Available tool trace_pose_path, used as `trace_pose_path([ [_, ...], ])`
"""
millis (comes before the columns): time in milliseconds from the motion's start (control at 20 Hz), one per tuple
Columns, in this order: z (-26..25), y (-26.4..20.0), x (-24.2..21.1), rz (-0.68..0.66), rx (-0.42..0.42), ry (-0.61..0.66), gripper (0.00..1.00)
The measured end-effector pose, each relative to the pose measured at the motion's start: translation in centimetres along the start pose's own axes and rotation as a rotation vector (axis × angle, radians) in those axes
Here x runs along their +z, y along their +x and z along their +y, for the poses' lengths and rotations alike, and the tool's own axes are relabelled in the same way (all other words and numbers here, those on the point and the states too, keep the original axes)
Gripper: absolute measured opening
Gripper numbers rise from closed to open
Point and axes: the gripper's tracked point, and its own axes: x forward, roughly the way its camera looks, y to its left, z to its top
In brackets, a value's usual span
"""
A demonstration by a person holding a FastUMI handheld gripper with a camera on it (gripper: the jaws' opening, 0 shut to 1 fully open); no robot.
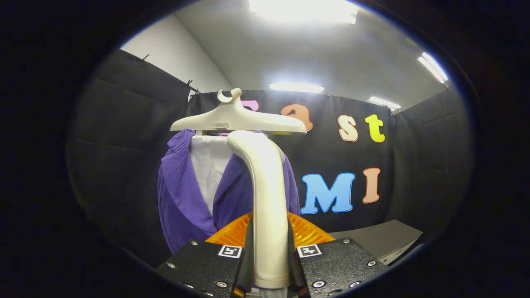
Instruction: Iron the clothes twice with a garment steamer, once on the left side and once on the right side.
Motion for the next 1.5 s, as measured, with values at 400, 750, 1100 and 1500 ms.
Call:
trace_pose_path([
  [400, 1.3, -0.6, -1.4, 0.017, 0.008, -0.02, 0.34],
  [750, 2.8, -1.6, -4.8, 0.091, 0.048, -0.052, 0.34],
  [1100, 0.8, -3.2, -9.3, 0.186, 0.062, -0.084, 0.34],
  [1500, -0.5, -4.9, -15.0, 0.297, 0.101, -0.123, 0.34],
])
